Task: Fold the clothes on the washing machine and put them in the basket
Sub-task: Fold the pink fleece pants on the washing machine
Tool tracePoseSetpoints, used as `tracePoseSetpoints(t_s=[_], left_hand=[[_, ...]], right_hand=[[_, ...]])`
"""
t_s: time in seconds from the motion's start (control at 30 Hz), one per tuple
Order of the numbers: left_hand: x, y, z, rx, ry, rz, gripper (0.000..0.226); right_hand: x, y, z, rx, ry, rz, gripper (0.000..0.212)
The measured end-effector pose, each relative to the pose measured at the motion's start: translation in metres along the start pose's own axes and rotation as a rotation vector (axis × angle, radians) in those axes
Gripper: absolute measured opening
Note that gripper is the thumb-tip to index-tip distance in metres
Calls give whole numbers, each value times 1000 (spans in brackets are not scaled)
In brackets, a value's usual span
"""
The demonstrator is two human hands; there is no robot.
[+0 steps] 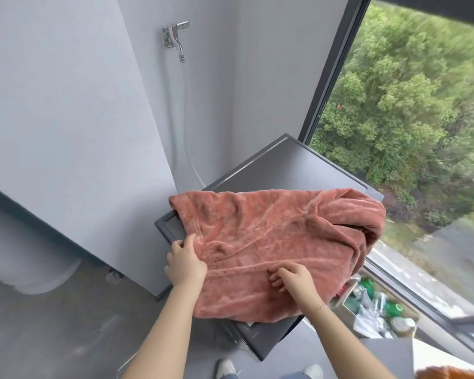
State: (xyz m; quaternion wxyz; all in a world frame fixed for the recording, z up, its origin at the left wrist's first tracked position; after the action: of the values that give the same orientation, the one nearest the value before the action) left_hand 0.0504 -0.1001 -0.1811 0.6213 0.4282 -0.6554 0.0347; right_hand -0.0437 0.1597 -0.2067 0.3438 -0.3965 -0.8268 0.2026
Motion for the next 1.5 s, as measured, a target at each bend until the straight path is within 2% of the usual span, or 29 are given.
tracePoseSetpoints(t_s=[0.07,0.17,0.23,0.3,0.4,0.53,0.63,0.7,0.8,0.87,0.93,1.0,1.07,1.17,1.27,1.33,1.4,1.5], left_hand=[[10,16,-3,8,48,185,77],[5,75,-2,-260,149,234,78],[-14,111,3,-437,58,143,66],[-37,129,9,-490,-70,101,57],[-56,144,22,-421,-133,124,50],[-46,174,51,-367,-5,102,44],[-38,191,79,-376,19,113,46],[-39,201,105,-349,13,146,52],[-49,194,136,-249,-81,195,59],[-60,182,149,-151,-166,198,52],[-66,174,154,-96,-211,200,39],[-65,171,154,-79,-206,198,31],[-59,166,150,-104,-131,197,24],[-23,168,139,-198,207,156,19],[14,176,119,-287,534,183,34],[22,177,108,-290,598,159,41],[10,167,109,-255,461,133,38],[-21,146,109,-162,183,145,22]], right_hand=[[-10,1,-1,-109,-113,94,33],[3,-10,-5,-99,-61,266,31],[29,-18,-5,-43,38,361,30],[59,-23,0,-13,120,419,30],[100,-31,23,-17,187,564,29],[134,-55,78,-34,169,730,25],[151,-55,119,-182,170,936,37],[161,-63,145,-271,101,1028,36],[164,-80,172,-377,-57,996,34],[159,-90,192,-471,-169,957,40],[157,-97,209,-534,-198,896,40],[158,-112,218,-538,-164,744,31],[156,-129,217,-532,-108,699,21],[156,-187,194,-381,-146,829,8],[169,-245,158,-103,-280,1080,19],[177,-254,144,-18,-287,1210,24],[169,-234,147,-97,-240,1224,23],[146,-155,175,-340,-59,1037,10]])
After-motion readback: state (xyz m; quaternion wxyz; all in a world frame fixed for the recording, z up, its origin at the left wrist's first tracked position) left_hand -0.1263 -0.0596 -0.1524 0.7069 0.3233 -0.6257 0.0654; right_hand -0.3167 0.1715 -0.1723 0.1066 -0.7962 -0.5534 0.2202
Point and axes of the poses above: each hand's wrist, its own z-axis towards the middle knuckle, its own x-axis out of the back of the hand, y = z × x, the point moved 8 cm from there along z, towards the middle knuckle, and after that the axes turned 15 degrees about -x, right-handed, at the moved point
